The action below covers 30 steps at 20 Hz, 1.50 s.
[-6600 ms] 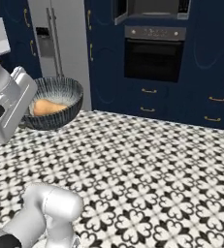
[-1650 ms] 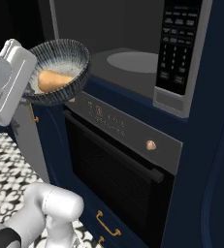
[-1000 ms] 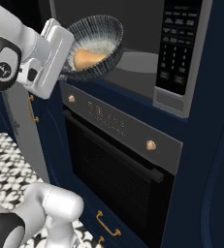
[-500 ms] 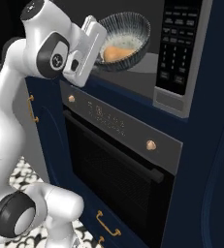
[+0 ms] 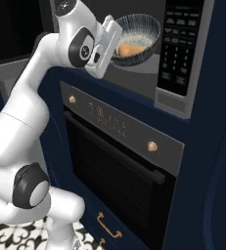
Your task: Pick the squash from the sink and place it in the bowl. Then pick the bowl and place it in the microwave. Then close the microwave door and press the start button.
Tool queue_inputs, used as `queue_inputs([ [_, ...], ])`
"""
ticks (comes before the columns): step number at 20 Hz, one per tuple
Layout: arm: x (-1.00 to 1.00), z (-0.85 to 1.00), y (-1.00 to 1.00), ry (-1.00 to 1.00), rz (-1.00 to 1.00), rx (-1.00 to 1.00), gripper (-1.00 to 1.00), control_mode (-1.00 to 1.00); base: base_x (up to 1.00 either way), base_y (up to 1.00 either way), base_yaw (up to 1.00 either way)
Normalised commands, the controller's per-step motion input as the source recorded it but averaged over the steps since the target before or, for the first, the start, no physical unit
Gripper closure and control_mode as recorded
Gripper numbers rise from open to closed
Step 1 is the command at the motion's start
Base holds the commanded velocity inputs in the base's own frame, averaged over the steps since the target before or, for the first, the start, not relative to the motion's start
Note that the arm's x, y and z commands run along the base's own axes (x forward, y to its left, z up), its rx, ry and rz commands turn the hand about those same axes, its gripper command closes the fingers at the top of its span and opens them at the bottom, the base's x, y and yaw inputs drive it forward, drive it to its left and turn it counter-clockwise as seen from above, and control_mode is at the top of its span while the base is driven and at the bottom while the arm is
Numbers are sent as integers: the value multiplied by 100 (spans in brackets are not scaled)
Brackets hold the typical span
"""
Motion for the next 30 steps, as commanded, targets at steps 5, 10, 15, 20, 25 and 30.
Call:
queue_inputs([
  [5,70,-17,-24,0,3,0,100,-100,0,0,0],
  [10,45,-32,-13,0,4,0,100,-100,0,0,0],
  [15,31,-24,-7,0,0,0,100,-100,0,0,0],
  [20,28,-6,0,-1,0,0,-100,-100,0,0,0],
  [25,12,0,0,-30,0,0,-100,-100,0,0,0],
  [30,0,0,0,-43,0,-1,-100,-100,0,0,0],
])
